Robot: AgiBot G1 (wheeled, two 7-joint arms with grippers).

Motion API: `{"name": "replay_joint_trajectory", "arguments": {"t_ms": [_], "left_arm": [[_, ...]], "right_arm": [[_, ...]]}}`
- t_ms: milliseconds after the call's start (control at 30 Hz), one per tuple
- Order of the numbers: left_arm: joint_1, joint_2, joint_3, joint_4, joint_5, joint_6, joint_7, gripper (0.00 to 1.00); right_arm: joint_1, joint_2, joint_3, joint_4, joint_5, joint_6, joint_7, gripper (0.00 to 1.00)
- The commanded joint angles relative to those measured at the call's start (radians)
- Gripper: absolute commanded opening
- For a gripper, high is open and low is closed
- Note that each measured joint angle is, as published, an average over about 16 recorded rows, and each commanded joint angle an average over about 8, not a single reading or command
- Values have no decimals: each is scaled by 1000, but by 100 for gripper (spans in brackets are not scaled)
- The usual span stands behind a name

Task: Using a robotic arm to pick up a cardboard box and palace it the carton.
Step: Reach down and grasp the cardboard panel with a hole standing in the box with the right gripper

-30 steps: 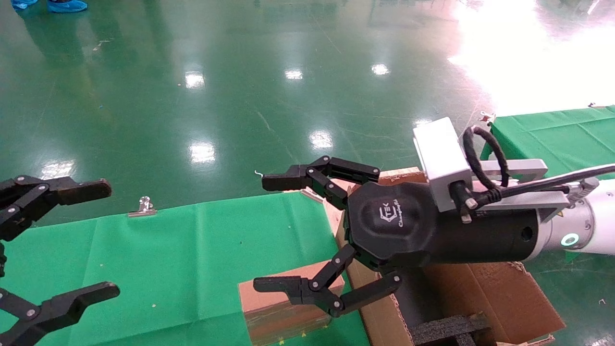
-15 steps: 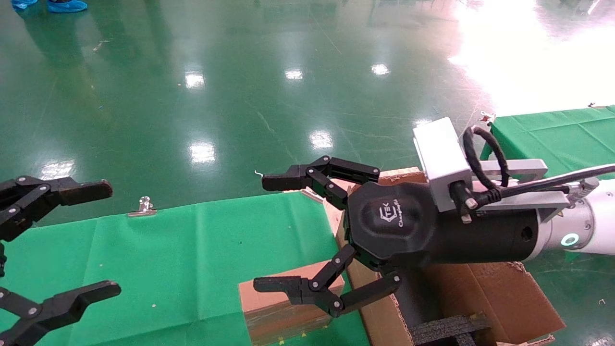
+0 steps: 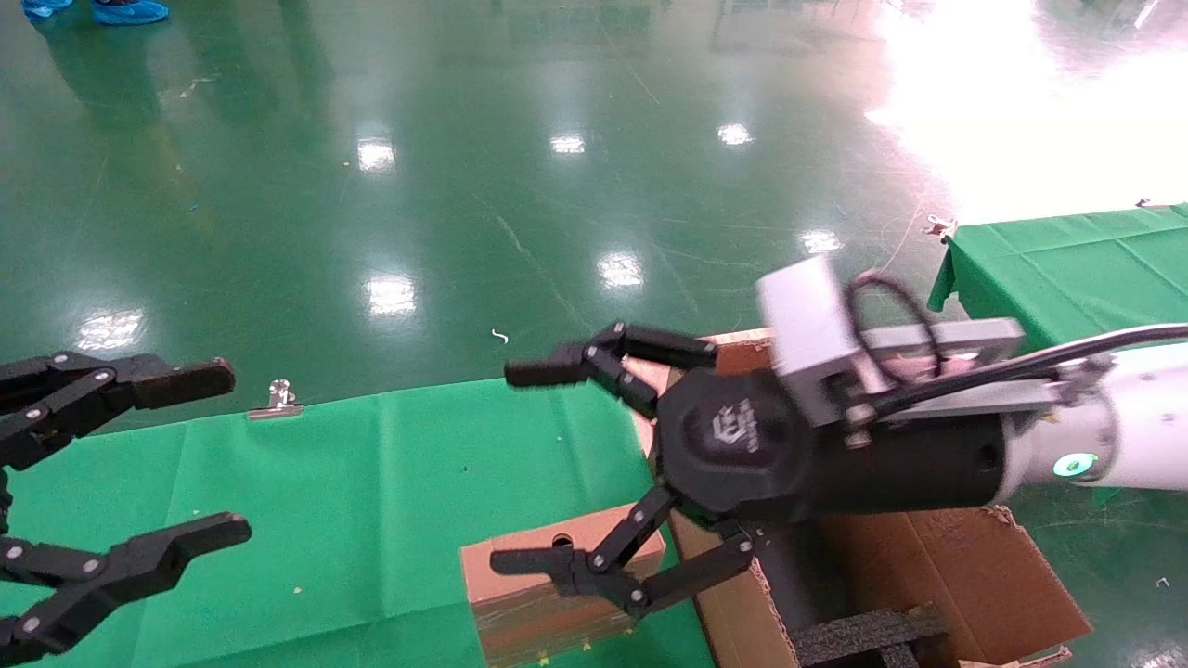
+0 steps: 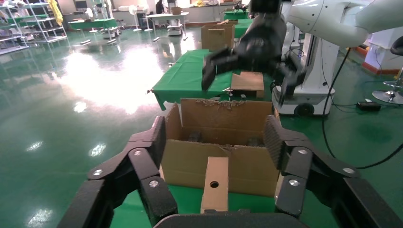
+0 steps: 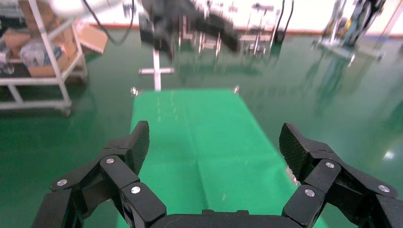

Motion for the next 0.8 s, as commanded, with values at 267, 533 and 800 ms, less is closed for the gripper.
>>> {"name": "replay_joint_trajectory", "arguments": {"t_ms": [267, 533, 800], "left_arm": [[0, 0, 0, 0, 0, 0, 0, 0], [0, 0, 0, 0, 0, 0, 0, 0], [0, 0, 0, 0, 0, 0, 0, 0]], "right_arm": [[94, -35, -106, -17, -223, -30, 9, 100], [191, -98, -213, -25, -415, -59, 7, 100], [270, -156, -316, -33, -544, -66, -10, 100]]}}
